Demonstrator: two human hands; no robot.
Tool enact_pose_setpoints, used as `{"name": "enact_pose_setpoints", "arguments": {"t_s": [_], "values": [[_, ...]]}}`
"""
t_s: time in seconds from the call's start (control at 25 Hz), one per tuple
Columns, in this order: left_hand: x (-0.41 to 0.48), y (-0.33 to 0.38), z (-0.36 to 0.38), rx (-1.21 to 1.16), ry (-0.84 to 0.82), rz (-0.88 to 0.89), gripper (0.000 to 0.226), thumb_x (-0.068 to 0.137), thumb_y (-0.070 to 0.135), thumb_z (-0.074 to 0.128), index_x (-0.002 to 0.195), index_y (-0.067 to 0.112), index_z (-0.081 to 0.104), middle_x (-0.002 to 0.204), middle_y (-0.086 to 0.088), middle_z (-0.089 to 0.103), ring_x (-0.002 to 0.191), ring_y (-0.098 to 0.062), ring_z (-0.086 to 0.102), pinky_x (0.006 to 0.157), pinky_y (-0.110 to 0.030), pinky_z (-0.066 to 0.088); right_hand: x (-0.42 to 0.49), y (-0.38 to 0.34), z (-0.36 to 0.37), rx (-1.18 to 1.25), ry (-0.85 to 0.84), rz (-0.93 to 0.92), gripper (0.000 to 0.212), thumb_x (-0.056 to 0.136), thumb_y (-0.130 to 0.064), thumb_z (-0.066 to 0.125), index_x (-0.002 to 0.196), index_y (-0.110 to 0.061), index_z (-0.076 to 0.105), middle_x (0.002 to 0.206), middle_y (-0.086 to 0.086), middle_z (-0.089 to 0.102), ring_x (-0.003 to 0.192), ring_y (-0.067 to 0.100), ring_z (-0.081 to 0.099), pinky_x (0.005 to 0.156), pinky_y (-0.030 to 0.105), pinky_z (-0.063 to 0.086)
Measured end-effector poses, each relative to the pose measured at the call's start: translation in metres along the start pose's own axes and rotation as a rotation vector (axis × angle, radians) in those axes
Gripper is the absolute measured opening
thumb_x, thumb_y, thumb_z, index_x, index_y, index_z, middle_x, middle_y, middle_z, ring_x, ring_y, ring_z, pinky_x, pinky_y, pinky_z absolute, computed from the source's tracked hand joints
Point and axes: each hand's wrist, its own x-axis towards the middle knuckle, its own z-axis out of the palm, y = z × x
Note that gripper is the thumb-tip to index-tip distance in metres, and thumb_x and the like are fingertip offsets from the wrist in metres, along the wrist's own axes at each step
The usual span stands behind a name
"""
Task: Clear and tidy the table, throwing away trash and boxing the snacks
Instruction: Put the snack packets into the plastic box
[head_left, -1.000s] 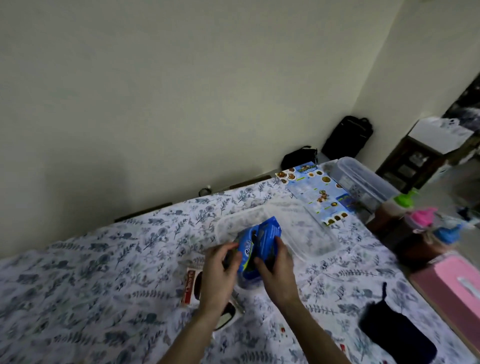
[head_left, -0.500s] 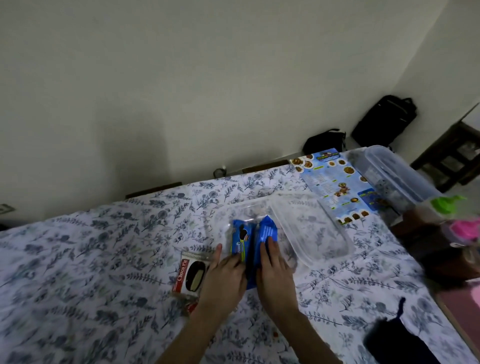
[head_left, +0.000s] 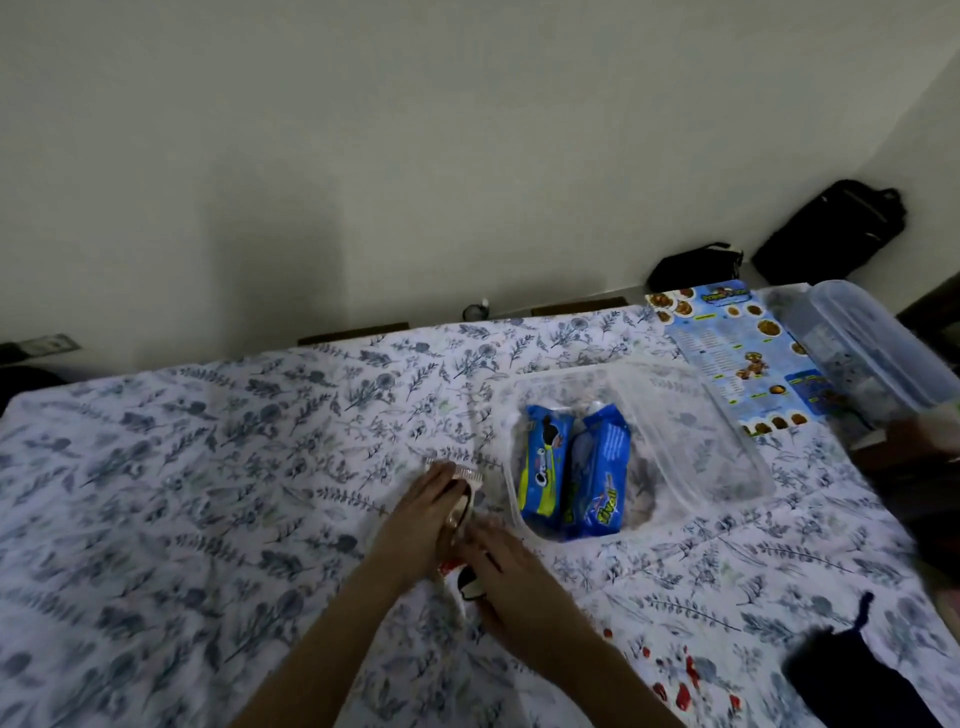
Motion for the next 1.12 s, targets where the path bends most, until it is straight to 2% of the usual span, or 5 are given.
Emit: {"name": "enact_pose_setpoints", "arguments": {"t_s": [0.16,0.4,0.8,0.92,1.12], "values": [[-0.029,-0.015,0.013,0.021,-0.017,-0.058,0.072,0.092,0.055,0.035,0.147,0.009,0.029,0.155,-0.010,0.029,0.147,-0.024,0.018,0.122,-0.031,0.012,-0.009,-0.004,0.028,-0.112,-0.276,0.209,0.095,0.042,-0.031,0.087,0.129,-0.016,0.050,0.128,0.004,0.062,0.116,0.023,0.060,0.086,0.038,0.056],[-0.064,-0.008,0.008,-0.165,0.044,-0.265,0.066,0.093,0.053,0.028,0.149,0.017,0.026,0.156,-0.006,0.030,0.146,-0.025,0.026,0.105,-0.042,0.046,-0.013,-0.014,0.025,-0.080,-0.159,0.311,0.073,0.054,-0.039,0.087,0.118,-0.021,0.057,0.103,-0.002,0.068,0.093,0.019,0.067,0.071,0.031,0.057],[-0.006,0.089,-0.042,-0.905,0.261,-0.354,0.048,0.095,0.033,0.052,0.141,0.026,0.043,0.129,0.019,0.053,0.108,0.016,0.051,0.087,-0.006,0.044,-0.025,0.003,-0.083,0.680,0.482,0.718,0.047,0.091,-0.050,0.046,0.130,-0.025,0.047,0.054,-0.002,0.046,0.047,0.005,0.045,0.048,0.022,0.033],[0.021,0.112,-0.034,-0.759,0.244,-0.198,0.047,0.096,0.032,0.049,0.142,0.024,0.042,0.135,0.012,0.053,0.112,0.016,0.051,0.089,-0.004,0.044,-0.016,0.039,-0.091,0.428,0.463,0.663,0.043,0.100,-0.027,0.039,0.143,-0.026,0.031,0.104,-0.001,0.064,0.090,0.004,0.058,0.072,0.022,0.046],[0.044,0.122,-0.003,-0.276,0.222,-0.037,0.056,0.096,0.048,0.033,0.143,0.019,0.041,0.146,-0.002,0.047,0.133,-0.016,0.045,0.108,-0.027,0.037,-0.012,0.067,-0.064,0.062,0.129,0.657,0.068,0.085,-0.028,-0.001,0.148,-0.002,0.007,0.157,0.019,0.010,0.146,0.034,0.006,0.117,0.051,0.015]]}}
